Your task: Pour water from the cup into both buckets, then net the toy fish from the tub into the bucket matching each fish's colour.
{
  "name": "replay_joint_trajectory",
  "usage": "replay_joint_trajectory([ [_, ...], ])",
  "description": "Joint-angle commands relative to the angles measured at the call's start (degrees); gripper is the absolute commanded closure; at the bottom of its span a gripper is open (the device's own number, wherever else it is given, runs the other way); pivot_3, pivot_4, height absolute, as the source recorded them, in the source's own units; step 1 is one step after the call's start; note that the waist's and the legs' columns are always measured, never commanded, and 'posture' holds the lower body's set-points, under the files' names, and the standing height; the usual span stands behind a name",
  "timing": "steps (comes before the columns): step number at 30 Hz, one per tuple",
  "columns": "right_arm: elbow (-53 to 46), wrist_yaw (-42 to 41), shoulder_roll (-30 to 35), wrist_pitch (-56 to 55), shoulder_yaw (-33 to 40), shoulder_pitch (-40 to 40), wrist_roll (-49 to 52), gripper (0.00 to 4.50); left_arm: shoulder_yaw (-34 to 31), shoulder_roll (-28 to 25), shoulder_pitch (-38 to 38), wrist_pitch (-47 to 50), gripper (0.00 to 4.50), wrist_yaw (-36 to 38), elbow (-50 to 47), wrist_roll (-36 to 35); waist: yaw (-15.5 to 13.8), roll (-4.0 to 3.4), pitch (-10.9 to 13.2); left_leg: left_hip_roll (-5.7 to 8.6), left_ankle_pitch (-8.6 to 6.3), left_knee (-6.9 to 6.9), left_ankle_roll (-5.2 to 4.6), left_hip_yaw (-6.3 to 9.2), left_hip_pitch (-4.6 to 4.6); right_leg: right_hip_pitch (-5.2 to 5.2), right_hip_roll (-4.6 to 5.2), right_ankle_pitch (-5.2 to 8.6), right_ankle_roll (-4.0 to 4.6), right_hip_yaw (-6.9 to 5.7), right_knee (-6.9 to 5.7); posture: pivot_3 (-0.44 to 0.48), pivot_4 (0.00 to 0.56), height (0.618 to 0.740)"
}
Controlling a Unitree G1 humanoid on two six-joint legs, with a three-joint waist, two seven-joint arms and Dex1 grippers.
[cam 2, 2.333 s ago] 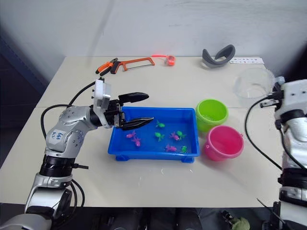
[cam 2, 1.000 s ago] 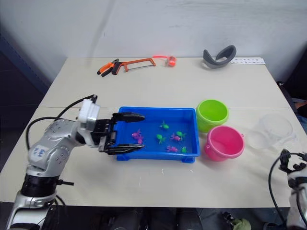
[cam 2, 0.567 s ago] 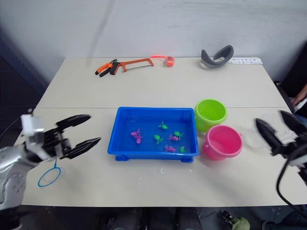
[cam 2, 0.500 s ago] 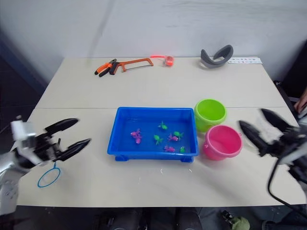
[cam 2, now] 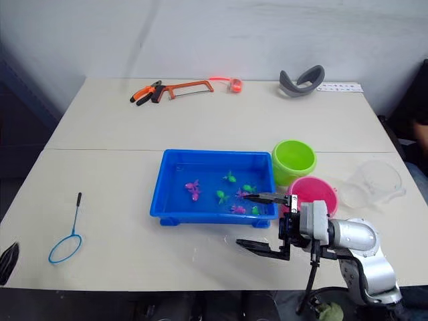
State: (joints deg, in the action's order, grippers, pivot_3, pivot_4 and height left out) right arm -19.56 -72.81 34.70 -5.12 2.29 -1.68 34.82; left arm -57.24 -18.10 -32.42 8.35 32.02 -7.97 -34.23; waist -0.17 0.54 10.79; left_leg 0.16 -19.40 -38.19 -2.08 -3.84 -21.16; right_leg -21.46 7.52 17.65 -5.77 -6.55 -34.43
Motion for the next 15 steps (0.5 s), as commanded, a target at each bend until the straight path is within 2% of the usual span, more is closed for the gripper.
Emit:
replay_joint_trajectory([
  [1, 1.52, -2.82, -0.54, -2.26, 0.42, 0.68, 1.40, 0.11, -1.68, 1.64, -4.93, 2.76, 0.00, -2.83, -3.37, -1.94, -0.03, 0.03, -0.02, 0.00, -0.05, 0.00, 0.05, 0.00, 0.00, 0.00, 0.01, 0.00, 0.01, 0.01, 0.00, 0.000, 0.150, 0.740],
  [5, 0.48, -1.62, -0.47, -0.29, 0.52, 1.40, 2.28, 0.11, 0.58, 0.54, -5.55, 6.92, 0.00, -4.98, -7.77, -2.97, -0.74, 0.05, -0.03, -0.01, -0.10, 0.01, 0.11, 0.01, -0.01, -0.05, 0.04, 0.02, 0.05, 0.00, -0.01, 0.000, 0.150, 0.740],
  [9, -0.68, -1.36, -0.22, 1.52, 0.19, 1.52, 2.89, 0.11, 4.58, -5.45, -3.15, 18.35, 0.00, -12.23, -13.12, -1.76, -1.38, 0.03, -0.02, -0.03, -0.12, 0.01, 0.16, 0.03, -0.02, -0.07, 0.05, 0.06, 0.13, 0.02, -0.02, 0.000, 0.150, 0.740],
  [14, 0.03, -1.94, -0.33, 0.42, 0.41, 1.79, 1.42, 0.11, 9.99, -15.02, 9.36, 42.27, 0.00, -27.44, -16.15, -2.32, -1.30, -0.03, 0.00, -0.02, -0.06, 0.02, 0.17, 0.05, -0.02, -0.08, 0.05, 0.07, 0.14, 0.02, -0.11, 0.000, 0.150, 0.740],
  [15, 0.40, -2.14, -0.40, -0.05, 0.43, 2.01, 1.12, 0.11, 10.94, -16.16, 11.65, 45.34, 0.00, -28.29, -15.57, -2.89, -1.18, -0.03, 0.00, -0.02, -0.04, 0.02, 0.16, 0.04, 0.00, -0.08, 0.05, 0.07, 0.14, 0.02, -0.13, 0.000, 0.150, 0.740],
])
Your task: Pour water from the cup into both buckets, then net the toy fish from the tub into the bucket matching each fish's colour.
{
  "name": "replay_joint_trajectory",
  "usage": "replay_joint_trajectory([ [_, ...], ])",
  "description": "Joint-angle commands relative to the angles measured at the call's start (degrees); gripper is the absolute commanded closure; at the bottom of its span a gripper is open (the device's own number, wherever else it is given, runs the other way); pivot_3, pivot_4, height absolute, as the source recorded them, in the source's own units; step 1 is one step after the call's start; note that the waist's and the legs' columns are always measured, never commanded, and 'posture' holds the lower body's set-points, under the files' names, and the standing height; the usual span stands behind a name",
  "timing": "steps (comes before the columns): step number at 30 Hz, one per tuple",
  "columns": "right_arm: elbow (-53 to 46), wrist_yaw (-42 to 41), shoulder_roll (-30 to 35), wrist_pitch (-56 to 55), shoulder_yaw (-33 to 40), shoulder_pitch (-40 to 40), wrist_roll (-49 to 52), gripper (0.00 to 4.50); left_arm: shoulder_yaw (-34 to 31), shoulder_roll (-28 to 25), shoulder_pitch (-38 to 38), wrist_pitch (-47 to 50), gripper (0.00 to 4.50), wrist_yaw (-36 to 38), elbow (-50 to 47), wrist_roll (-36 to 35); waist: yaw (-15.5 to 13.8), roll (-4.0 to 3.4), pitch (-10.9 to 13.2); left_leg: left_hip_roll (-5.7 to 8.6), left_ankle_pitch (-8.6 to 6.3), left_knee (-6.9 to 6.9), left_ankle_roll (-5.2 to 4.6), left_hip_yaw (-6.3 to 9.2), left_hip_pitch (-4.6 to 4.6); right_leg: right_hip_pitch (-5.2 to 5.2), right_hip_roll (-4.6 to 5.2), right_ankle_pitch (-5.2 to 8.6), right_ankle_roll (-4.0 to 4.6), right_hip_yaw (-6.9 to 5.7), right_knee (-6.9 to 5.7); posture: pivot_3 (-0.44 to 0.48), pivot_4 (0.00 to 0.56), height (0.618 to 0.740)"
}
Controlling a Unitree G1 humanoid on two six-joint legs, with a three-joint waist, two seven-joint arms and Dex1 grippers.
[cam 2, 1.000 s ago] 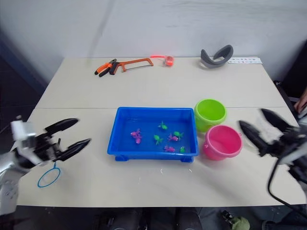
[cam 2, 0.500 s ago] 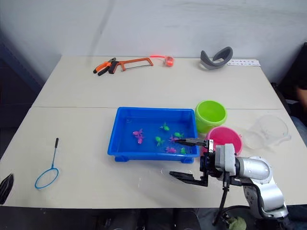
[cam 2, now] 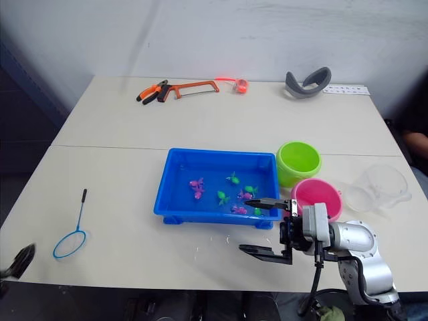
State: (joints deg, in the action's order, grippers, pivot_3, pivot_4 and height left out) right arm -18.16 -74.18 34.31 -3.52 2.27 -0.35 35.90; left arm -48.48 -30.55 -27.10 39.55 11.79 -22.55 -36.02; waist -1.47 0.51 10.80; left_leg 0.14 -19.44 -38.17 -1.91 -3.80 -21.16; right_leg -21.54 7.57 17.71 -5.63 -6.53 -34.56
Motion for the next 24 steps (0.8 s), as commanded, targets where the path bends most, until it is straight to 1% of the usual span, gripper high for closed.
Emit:
replay_joint_trajectory([
  [1, 0.12, -1.28, -0.10, -3.03, 0.81, 1.03, -0.69, 0.11, 4.49, -5.44, 9.08, 16.73, 0.00, -7.68, 0.18, -1.35, 0.16, -0.01, 0.00, 0.00, 0.04, 0.00, -0.06, -0.01, 0.00, 0.00, -0.01, 0.00, -0.01, 0.01, -0.03, 0.000, 0.150, 0.740],
  [3, 1.98, -2.08, -0.29, -5.46, 1.51, 1.61, -1.77, 0.11, 8.23, -7.90, 13.15, 20.20, 0.00, -6.79, 1.82, -0.87, 0.68, 0.00, -0.01, 0.00, 0.08, 0.02, -0.12, -0.04, 0.02, 0.00, -0.07, 0.00, -0.01, 0.02, -0.21, 0.000, 0.150, 0.740],
  [5, 3.76, -2.97, -0.35, -7.76, 2.11, 2.32, -2.29, 0.11, 11.24, -9.62, 16.70, 22.63, 0.00, -6.97, 4.80, 1.08, 1.00, 0.00, 0.00, 0.01, 0.09, 0.04, -0.11, -0.04, 0.02, -0.02, -0.11, 0.00, -0.02, -0.02, -0.33, 0.000, 0.150, 0.740],
  [8, 5.69, -4.06, -0.22, -10.47, 3.14, 3.85, -2.35, 0.11, 15.95, -11.01, 22.22, 24.69, 0.00, -7.26, 10.68, 3.93, 1.27, -0.01, 0.00, 0.00, 0.12, 0.04, -0.07, -0.04, 0.05, 0.00, -0.15, 0.00, -0.02, -0.05, -0.36, 0.000, 0.150, 0.740],
  [11, 6.16, -4.51, 0.11, -12.41, 4.27, 5.79, -2.03, 0.11, 20.03, -11.23, 26.81, 24.64, 0.00, -6.81, 16.43, 6.69, 1.24, -0.01, 0.00, 0.01, 0.17, 0.03, -0.03, -0.05, 0.04, -0.01, -0.15, 0.00, -0.03, -0.11, -0.42, 0.000, 0.150, 0.740],
  [15, 5.82, -4.32, 0.35, -13.65, 5.02, 7.38, -2.30, 0.11, 21.94, -10.04, 28.76, 25.31, 0.00, -5.54, 18.93, 8.12, 1.20, -0.04, 0.00, 0.03, 0.23, 0.02, -0.01, -0.05, 0.08, 0.02, -0.12, 0.00, -0.03, -0.08, -0.45, 0.000, 0.150, 0.740],
  [17, 5.16, -3.40, 0.42, -13.82, 5.29, 8.17, -2.47, 0.11, 23.03, -9.13, 31.02, 28.25, 0.00, -5.25, 19.52, 7.73, 1.13, -0.07, 0.00, 0.02, 0.29, 0.04, 0.08, -0.05, 0.14, 0.01, -0.11, 0.00, -0.03, -0.06, -0.48, 0.000, 0.150, 0.740],
  [20, 3.21, -2.01, 0.54, -13.66, 5.16, 9.35, -3.22, 0.00, 23.43, -7.93, 32.17, 30.30, 0.65, -5.61, 20.98, 8.47, 0.30, -0.19, -0.05, 0.05, 0.26, 0.02, 0.25, -0.04, 0.18, 0.00, -0.08, 0.00, -0.03, -0.02, -0.45, 0.000, 0.150, 0.740],
  [22, 0.40, 0.32, 0.79, -11.66, 4.74, 9.45, -3.70, 0.00, 23.47, -7.78, 31.72, 31.33, 1.49, -5.12, 21.03, 9.14, 0.14, -0.41, -0.16, 0.07, 0.23, 0.02, 0.30, -0.07, 0.21, 0.00, -0.05, 0.00, -0.03, 0.02, -0.48, 0.000, 0.150, 0.740],
  [24, -2.00, 2.10, 1.26, -9.84, 4.46, 9.31, -3.85, 0.00, 23.12, -7.35, 31.26, 31.88, 2.42, -4.62, 20.69, 9.40, 0.12, -0.62, -0.29, 0.07, 0.22, 0.03, 0.31, -0.09, 0.21, -0.01, -0.05, 0.00, -0.03, 0.05, -0.47, 0.000, 0.150, 0.740],
])
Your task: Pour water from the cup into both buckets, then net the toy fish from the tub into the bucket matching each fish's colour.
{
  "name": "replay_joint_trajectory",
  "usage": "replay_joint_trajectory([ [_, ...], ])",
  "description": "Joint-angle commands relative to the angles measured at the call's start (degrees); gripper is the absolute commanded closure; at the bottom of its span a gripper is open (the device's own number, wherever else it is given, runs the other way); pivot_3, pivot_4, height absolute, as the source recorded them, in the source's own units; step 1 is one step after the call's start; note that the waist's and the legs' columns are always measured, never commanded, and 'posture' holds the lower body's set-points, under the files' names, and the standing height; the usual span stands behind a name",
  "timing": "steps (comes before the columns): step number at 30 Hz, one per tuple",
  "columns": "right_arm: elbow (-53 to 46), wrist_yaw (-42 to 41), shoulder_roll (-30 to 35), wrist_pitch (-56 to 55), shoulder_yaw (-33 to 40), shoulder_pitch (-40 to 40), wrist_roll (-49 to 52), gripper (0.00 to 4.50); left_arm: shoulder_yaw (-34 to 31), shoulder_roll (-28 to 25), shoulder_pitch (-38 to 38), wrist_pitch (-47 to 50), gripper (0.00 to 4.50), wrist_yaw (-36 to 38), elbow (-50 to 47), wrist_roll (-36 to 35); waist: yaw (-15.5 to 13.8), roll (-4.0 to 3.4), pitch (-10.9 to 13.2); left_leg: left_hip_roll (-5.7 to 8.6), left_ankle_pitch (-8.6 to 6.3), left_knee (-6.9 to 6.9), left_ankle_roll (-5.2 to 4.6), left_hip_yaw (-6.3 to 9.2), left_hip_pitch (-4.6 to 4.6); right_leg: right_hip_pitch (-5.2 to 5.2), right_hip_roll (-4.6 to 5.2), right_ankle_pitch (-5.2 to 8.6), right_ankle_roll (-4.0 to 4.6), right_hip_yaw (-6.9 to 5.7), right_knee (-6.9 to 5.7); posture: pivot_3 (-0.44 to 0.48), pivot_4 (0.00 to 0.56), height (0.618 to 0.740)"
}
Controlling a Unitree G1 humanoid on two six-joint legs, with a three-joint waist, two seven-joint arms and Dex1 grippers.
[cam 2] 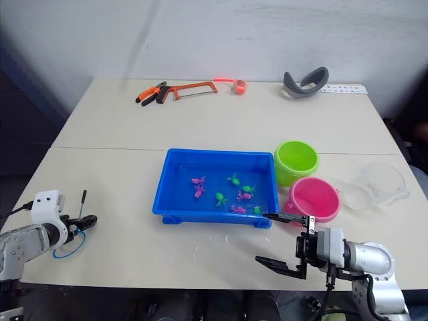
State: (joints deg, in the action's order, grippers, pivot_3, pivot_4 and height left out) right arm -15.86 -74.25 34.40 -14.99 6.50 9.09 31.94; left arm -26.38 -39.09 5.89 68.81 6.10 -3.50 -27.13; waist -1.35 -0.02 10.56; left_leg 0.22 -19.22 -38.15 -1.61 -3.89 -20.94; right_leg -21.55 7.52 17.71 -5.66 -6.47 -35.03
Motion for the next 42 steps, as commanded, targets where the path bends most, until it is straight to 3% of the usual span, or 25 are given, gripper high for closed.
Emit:
replay_joint_trajectory([
  [1, -5.42, 2.92, 1.54, 2.61, 0.05, -0.35, 0.04, 0.00, 0.92, 1.18, -2.00, 2.44, 2.77, 1.27, 1.72, 0.86, -0.02, -0.15, -0.09, 0.00, 0.00, 0.00, 0.00, 0.00, 0.01, 0.00, 0.00, 0.00, 0.00, 0.01, 0.00, 0.000, 0.150, 0.740],
  [5, -9.21, 6.06, 3.20, 6.76, 0.06, -1.82, 0.48, 0.00, -0.58, 1.03, -2.26, 1.16, 4.47, 2.20, 2.82, 1.79, -0.02, -0.24, -0.13, 0.00, 0.00, 0.01, 0.01, -0.01, 0.04, -0.01, 0.00, 0.00, 0.00, 0.01, -0.01, 0.000, 0.150, 0.740],
  [9, -12.77, 11.40, 4.84, 12.23, 1.02, -3.54, -0.13, 0.00, -1.50, -0.05, -3.17, -3.38, 4.47, 4.80, 2.51, 2.39, 0.01, -0.26, -0.14, 0.00, 0.00, 0.01, 0.01, -0.01, 0.04, -0.01, 0.00, 0.00, 0.00, 0.02, -0.01, 0.000, 0.150, 0.740],
  [12, -16.59, 18.07, 7.53, 21.53, 1.55, -6.76, 0.37, 0.00, -4.55, 0.42, -3.51, -13.75, 4.47, 11.14, 0.54, 0.32, 0.08, -0.30, -0.12, -0.01, 0.00, 0.02, 0.02, -0.01, 0.04, -0.03, 0.00, 0.00, 0.00, 0.02, -0.01, 0.000, 0.150, 0.740],
  [15, -19.46, 23.21, 12.58, 32.96, 1.98, -11.05, 1.41, 0.00, -9.11, -0.47, -4.56, -26.77, 4.47, 24.52, -2.47, -4.21, 0.05, -0.06, -0.01, -0.03, 0.01, -0.03, 0.02, 0.01, -0.09, -0.13, 0.02, 0.00, 0.01, 0.01, -0.01, 0.000, 0.150, 0.740],
  [19, -21.06, 22.47, 15.76, 40.66, 2.08, -16.18, 8.35, 0.00, -9.26, -4.52, -5.41, -40.86, 4.47, 42.72, -3.91, -6.45, -0.03, 0.10, -0.03, -0.04, -0.04, -0.01, 0.04, 0.12, -0.31, -0.25, 0.07, 0.03, 0.10, -0.09, 0.20, 0.000, 0.150, 0.740],
  [24, -20.68, 17.94, 18.36, 45.60, -1.45, -25.33, 12.19, 0.00, 1.06, -13.93, -0.77, -45.61, 4.47, 61.99, -6.72, -7.83, 0.20, 0.00, 0.03, -0.03, 0.00, 0.03, -0.31, 0.11, -0.34, -0.14, 0.06, 0.03, 0.10, -0.15, 0.47, 0.000, 0.150, 0.740],
  [27, -19.60, 17.24, 17.91, 47.46, -3.61, -30.69, 12.32, 0.00, 8.33, -17.50, 5.36, -45.15, 4.47, 68.31, -7.94, -8.19, 0.27, -0.14, 0.12, -0.03, 0.00, 0.03, -0.35, 0.10, -0.34, -0.11, 0.05, 0.03, 0.09, -0.17, 0.49, 0.000, 0.150, 0.740],
  [30, -17.89, 16.88, 16.67, 48.73, -6.89, -36.07, 10.93, 0.00, 19.54, -19.23, 15.15, -49.19, 4.47, 73.39, -7.26, -1.44, 0.27, -0.16, 0.14, -0.03, 0.02, 0.01, -0.36, 0.11, -0.35, -0.11, 0.01, 0.02, 0.08, -0.21, 0.41, 0.000, 0.150, 0.740],
  [36, -15.79, 19.06, 12.82, 49.52, -14.24, -41.04, 4.77, 0.00, 33.75, -13.02, 30.84, -55.99, 4.47, 75.55, -2.93, 8.37, 0.23, -0.15, 0.17, 0.00, 0.12, -0.08, -0.47, -0.11, -0.51, -0.20, -0.24, 0.00, 0.00, -0.35, 0.14, 0.000, 0.150, 0.740],
  [42, -14.07, 21.22, 8.95, 49.27, -19.03, -43.90, -1.92, 0.00, 38.69, -6.77, 36.61, -56.29, 4.47, 76.42, -0.68, 9.91, 0.24, -0.06, 0.23, -0.02, 0.16, -0.34, -0.57, -0.24, -0.69, -0.38, -0.58, -0.05, -0.12, -0.51, 0.01, 0.000, 0.150, 0.740],
])
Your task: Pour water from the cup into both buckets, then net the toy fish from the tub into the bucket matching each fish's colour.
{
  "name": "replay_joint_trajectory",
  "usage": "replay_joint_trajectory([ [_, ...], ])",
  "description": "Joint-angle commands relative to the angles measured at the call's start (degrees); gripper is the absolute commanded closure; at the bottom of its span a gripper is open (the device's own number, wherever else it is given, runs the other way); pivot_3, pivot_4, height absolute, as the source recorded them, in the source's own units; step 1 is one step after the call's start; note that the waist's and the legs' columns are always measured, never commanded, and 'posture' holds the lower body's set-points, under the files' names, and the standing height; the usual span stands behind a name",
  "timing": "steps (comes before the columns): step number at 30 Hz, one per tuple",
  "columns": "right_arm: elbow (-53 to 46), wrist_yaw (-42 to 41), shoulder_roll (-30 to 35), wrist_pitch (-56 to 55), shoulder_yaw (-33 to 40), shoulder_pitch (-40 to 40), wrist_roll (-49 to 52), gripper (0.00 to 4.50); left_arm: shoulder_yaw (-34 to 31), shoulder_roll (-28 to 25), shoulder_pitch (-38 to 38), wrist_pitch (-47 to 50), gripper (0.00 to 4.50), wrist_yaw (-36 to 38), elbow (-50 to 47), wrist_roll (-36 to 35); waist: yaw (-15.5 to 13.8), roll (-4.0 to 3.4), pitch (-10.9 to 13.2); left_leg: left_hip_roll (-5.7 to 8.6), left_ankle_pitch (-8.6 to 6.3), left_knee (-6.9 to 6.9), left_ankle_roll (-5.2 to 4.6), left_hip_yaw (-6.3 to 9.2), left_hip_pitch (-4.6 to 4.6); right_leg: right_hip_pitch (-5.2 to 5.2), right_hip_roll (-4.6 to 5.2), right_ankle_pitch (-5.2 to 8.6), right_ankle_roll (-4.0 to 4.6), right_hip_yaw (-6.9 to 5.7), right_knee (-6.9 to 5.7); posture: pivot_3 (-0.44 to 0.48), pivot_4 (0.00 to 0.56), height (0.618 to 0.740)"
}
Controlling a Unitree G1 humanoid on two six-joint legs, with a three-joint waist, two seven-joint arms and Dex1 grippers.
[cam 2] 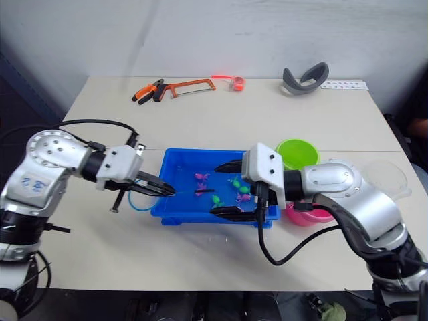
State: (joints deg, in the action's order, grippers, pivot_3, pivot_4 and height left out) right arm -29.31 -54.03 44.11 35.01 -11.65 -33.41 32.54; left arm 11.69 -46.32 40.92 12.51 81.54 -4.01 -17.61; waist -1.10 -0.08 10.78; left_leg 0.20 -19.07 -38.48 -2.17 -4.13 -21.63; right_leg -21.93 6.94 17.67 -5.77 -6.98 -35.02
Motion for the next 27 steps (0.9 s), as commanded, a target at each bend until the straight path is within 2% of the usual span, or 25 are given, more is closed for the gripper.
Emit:
replay_joint_trajectory([
  [1, -0.24, 1.24, -1.27, -0.97, -1.44, -1.81, -3.60, 0.00, 1.30, 0.99, 2.19, -0.34, 4.47, 1.01, 0.35, 1.10, 0.01, 0.00, 0.01, -0.01, 0.00, -0.04, 0.00, 0.01, -0.02, -0.02, -0.02, 0.00, 0.00, -0.03, -0.04, 0.000, 0.150, 0.740],
  [8, 0.50, 0.86, -1.99, -0.94, -2.77, -2.10, -7.52, 0.00, 2.39, 3.31, 3.98, -0.08, 4.47, -0.81, 1.25, 3.44, -0.08, -0.01, 0.03, -0.06, 0.01, -0.73, -0.02, 0.21, -0.61, -0.42, -0.07, -0.02, -0.02, 0.16, -0.50, 0.000, 0.150, 0.740],
  [15, -0.23, 1.53, -2.35, 0.25, -2.66, -1.43, -8.75, 0.00, 2.84, 4.13, 4.65, 0.42, 4.47, -4.08, 1.74, 6.95, -0.15, -0.01, 0.03, -0.04, 0.04, -0.74, -0.03, 0.21, -0.67, -0.49, -0.06, -0.01, -0.02, 0.15, -0.57, 0.000, 0.150, 0.740],
  [18, -0.29, 1.62, -2.57, 1.07, -3.04, -1.50, -9.06, 0.80, 3.14, 4.65, 4.78, 1.41, 4.50, -5.71, 1.51, 8.45, -0.15, -0.01, 0.03, -0.04, 0.04, -0.74, -0.03, 0.21, -0.67, -0.50, -0.06, -0.02, -0.02, 0.14, -0.57, 0.000, 0.150, 0.740],
  [25, 0.20, 2.01, -4.12, 1.56, -4.22, -2.03, -10.80, 4.38, 3.63, 5.34, 4.32, 4.20, 4.50, -6.63, -0.89, 9.14, -0.13, -0.01, 0.03, -0.04, 0.04, -0.74, -0.02, 0.21, -0.68, -0.52, -0.07, -0.01, -0.02, 0.13, -0.59, 0.000, 0.150, 0.740],
  [27, 0.59, 1.90, -4.38, 1.10, -4.60, -1.91, -11.57, 4.45, 3.95, 5.29, 4.29, 4.43, 4.50, -6.73, -1.32, 9.31, -0.13, -0.01, 0.03, -0.04, 0.05, -0.74, -0.02, 0.21, -0.68, -0.52, -0.07, -0.01, -0.02, 0.14, -0.59, 0.000, 0.150, 0.740],
])
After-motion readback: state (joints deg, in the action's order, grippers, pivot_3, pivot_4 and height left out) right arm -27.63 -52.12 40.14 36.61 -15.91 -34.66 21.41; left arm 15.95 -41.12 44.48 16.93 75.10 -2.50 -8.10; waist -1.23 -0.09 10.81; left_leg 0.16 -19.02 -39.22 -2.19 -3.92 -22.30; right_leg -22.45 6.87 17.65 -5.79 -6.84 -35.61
